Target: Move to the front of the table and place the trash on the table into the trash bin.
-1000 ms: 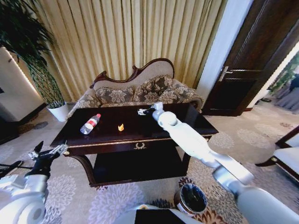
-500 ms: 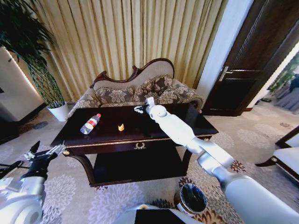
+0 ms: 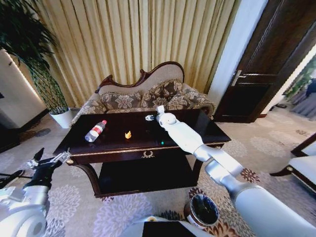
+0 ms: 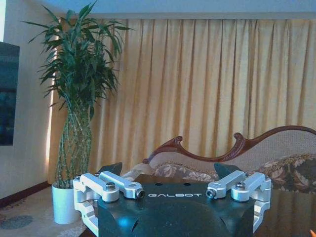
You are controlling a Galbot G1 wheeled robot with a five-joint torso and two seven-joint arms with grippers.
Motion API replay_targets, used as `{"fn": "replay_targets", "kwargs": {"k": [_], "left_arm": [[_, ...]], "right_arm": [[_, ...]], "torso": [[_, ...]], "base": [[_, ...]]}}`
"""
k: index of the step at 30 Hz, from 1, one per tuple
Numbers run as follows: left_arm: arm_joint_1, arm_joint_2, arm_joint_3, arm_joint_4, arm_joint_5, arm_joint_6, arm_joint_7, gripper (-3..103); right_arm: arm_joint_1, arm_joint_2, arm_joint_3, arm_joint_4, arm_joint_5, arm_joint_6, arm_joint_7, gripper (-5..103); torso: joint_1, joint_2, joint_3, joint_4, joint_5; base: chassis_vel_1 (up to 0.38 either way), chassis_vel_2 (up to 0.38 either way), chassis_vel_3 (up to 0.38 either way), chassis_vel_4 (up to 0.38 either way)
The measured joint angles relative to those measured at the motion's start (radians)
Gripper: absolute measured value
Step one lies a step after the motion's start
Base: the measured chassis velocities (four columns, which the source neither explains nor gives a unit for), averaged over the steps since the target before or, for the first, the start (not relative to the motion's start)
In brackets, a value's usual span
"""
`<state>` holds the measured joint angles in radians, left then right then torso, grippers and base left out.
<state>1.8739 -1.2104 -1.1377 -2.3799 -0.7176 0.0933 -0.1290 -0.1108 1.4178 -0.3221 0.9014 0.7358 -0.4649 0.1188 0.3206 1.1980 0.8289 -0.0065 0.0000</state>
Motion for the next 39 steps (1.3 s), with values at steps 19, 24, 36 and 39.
{"fn": "replay_targets", "kwargs": {"k": [19, 24, 36, 39], "left_arm": [[-0.001, -0.005, -0.002, 0.007, -0.003, -0.010, 0.010, 100], [-0.001, -0.006, -0.001, 0.007, -0.002, -0.011, 0.010, 100], [0.001, -0.002, -0.014, 0.005, -0.011, -0.015, 0.010, 100], [0.004, -0.001, -0.016, 0.009, -0.012, -0.023, 0.012, 100]], "right_arm": [[0.006, 0.027, 0.009, -0.079, -0.032, 0.033, 0.000, 97], [-0.010, 0.031, 0.022, -0.084, -0.046, 0.044, 0.000, 77], [-0.036, 0.047, 0.041, -0.075, -0.055, 0.058, 0.000, 39], [-0.043, 0.041, 0.046, -0.064, -0.055, 0.059, 0.000, 23]], "torso": [[0.000, 0.000, 0.000, 0.0000, 0.0000], [0.000, 0.000, 0.000, -0.0001, 0.0000], [0.000, 0.000, 0.000, 0.0001, 0.0000], [0.000, 0.000, 0.000, 0.0001, 0.0000]], "base": [[0.000, 0.000, 0.000, 0.000], [0.000, 0.000, 0.000, 0.000], [0.000, 0.000, 0.000, 0.000], [0.000, 0.000, 0.000, 0.000]]}}
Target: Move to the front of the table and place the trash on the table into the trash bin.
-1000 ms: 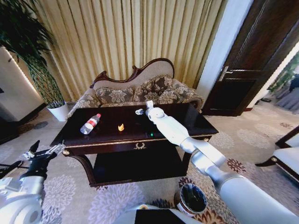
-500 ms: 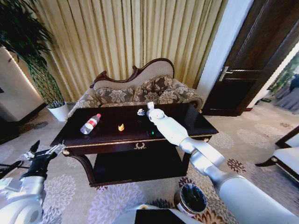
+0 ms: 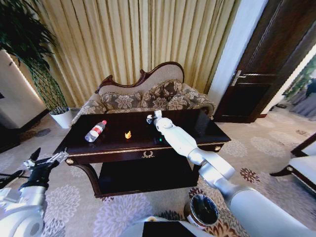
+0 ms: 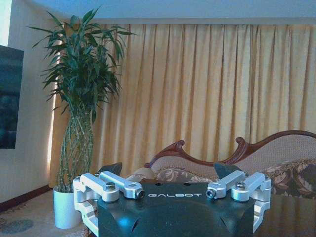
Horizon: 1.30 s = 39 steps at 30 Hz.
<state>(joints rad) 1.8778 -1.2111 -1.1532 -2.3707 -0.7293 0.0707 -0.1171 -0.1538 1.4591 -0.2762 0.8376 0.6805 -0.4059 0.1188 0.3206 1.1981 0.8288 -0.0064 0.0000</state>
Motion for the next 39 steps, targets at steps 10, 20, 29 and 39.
{"fn": "replay_targets", "kwargs": {"k": [10, 20, 29, 39], "left_arm": [[-0.005, 0.008, 0.006, 0.002, 0.000, -0.004, 0.008, 100], [-0.006, 0.019, -0.002, 0.007, -0.003, -0.009, 0.009, 100], [-0.022, 0.025, 0.000, 0.014, -0.017, -0.010, 0.002, 100], [-0.069, 0.071, 0.022, 0.067, -0.028, -0.001, -0.008, 100]], "right_arm": [[-0.028, -0.020, 0.020, 0.032, 0.003, 0.001, 0.000, 1], [-0.076, -0.061, 0.095, 0.164, 0.040, 0.012, 0.000, 0], [-0.179, -0.205, 0.203, 0.498, 0.084, 0.013, 0.000, 0], [-0.488, -0.428, 0.412, 0.867, 0.044, 0.027, 0.000, 0]], "torso": [[0.000, 0.000, 0.000, -0.0002, 0.0000], [0.000, 0.000, 0.000, -0.0001, 0.0001], [0.000, 0.000, 0.000, -0.0002, 0.0002], [0.000, 0.000, 0.000, -0.0006, 0.0006]], "base": [[0.000, 0.000, 0.000, 0.000], [0.000, 0.000, 0.000, 0.000], [0.000, 0.000, 0.000, 0.000], [0.000, 0.000, 0.000, 0.000]]}}
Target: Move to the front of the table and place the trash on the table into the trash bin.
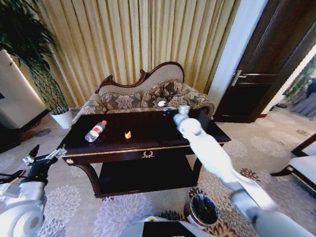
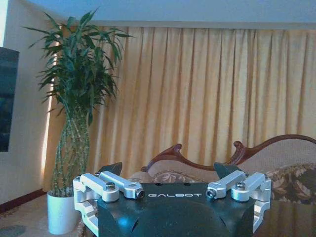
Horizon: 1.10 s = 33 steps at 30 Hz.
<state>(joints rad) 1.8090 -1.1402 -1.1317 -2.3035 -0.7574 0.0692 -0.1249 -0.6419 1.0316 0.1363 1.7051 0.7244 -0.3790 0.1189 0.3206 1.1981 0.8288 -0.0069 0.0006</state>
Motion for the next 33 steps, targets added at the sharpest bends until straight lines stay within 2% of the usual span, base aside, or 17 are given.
{"fn": "replay_targets", "kwargs": {"k": [2, 3, 5, 11, 22, 33], "left_arm": [[-0.006, 0.012, 0.012, 0.015, 0.000, 0.000, 0.001, 100], [-0.006, 0.012, 0.012, 0.015, 0.000, 0.000, 0.001, 100], [-0.013, 0.024, 0.026, 0.031, 0.000, -0.002, 0.004, 100], [-0.026, 0.045, 0.044, 0.055, -0.004, -0.008, 0.009, 100], [-0.025, 0.050, 0.046, 0.056, -0.007, -0.014, 0.015, 100], [-0.005, 0.045, 0.025, 0.037, -0.019, -0.019, 0.017, 100]], "right_arm": [[-0.112, -0.040, 0.074, 0.052, -0.006, 0.013, 0.000, 0], [-0.112, -0.040, 0.074, 0.052, -0.006, 0.013, 0.000, 0], [-0.197, -0.065, 0.147, 0.096, -0.019, 0.031, 0.000, 0], [-0.319, -0.071, 0.264, 0.177, -0.042, 0.051, 0.000, 0], [-0.422, -0.036, 0.292, 0.275, -0.058, 0.053, 0.000, 0], [-0.441, -0.018, 0.288, 0.265, -0.078, 0.067, 0.000, 0]], "torso": [[0.000, 0.000, 0.000, -0.0004, 0.0000], [0.000, 0.000, 0.000, -0.0004, 0.0000], [0.000, 0.000, 0.000, 0.0002, -0.0003], [0.000, 0.000, 0.000, 0.0003, -0.0008], [0.000, 0.000, 0.000, 0.0003, -0.0007], [0.000, 0.000, 0.000, 0.0004, -0.0006]], "base": [[0.000, 0.000, 0.000, 0.000], [0.000, 0.000, 0.000, 0.000], [0.000, 0.000, 0.000, 0.000], [0.000, 0.000, 0.000, 0.000], [0.018, -0.019, -0.020, 0.015], [0.181, -0.169, -0.199, 0.180]]}}
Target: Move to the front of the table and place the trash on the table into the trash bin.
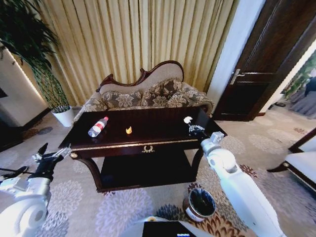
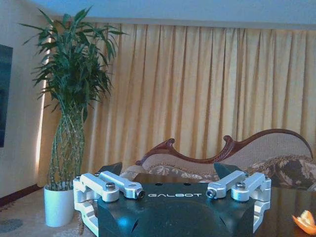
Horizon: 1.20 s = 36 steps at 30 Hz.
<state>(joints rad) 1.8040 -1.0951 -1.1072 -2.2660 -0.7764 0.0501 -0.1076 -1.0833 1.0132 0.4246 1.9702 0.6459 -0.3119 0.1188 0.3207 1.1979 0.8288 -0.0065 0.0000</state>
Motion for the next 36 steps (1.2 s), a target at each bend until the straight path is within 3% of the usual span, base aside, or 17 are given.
{"fn": "replay_targets", "kwargs": {"k": [12, 18, 26, 29, 36], "left_arm": [[0.000, -0.010, 0.009, -0.007, 0.004, -0.002, 0.004, 100], [-0.002, -0.010, 0.012, -0.003, 0.005, -0.002, 0.006, 100], [-0.006, -0.014, 0.025, 0.003, 0.018, -0.009, 0.011, 100], [0.004, -0.017, 0.020, 0.005, 0.019, -0.022, 0.015, 100], [0.012, -0.028, 0.019, 0.012, 0.021, -0.038, 0.022, 100]], "right_arm": [[0.009, 0.012, -0.015, -0.059, -0.022, 0.021, 0.000, 0], [-0.003, 0.030, -0.030, -0.157, -0.060, 0.031, 0.000, 0], [0.013, 0.086, -0.072, -0.422, -0.136, 0.027, 0.000, 0], [0.050, 0.107, -0.081, -0.613, -0.211, 0.033, 0.000, 0], [0.115, 0.142, -0.089, -0.841, -0.330, 0.057, 0.000, 0]], "torso": [[-0.001, 0.000, 0.000, 0.0002, 0.0000], [-0.001, 0.001, -0.001, -0.0001, 0.0002], [0.002, -0.001, 0.001, 0.0000, 0.0001], [0.001, -0.001, 0.000, 0.0000, 0.0003], [-0.001, 0.001, 0.000, 0.0001, 0.0001]], "base": [[0.289, -0.306, -0.300, 0.289], [0.084, -0.083, -0.107, 0.121], [-0.025, 0.034, 0.027, -0.030], [-0.031, 0.032, 0.033, -0.039], [0.000, 0.000, 0.000, 0.000]]}}
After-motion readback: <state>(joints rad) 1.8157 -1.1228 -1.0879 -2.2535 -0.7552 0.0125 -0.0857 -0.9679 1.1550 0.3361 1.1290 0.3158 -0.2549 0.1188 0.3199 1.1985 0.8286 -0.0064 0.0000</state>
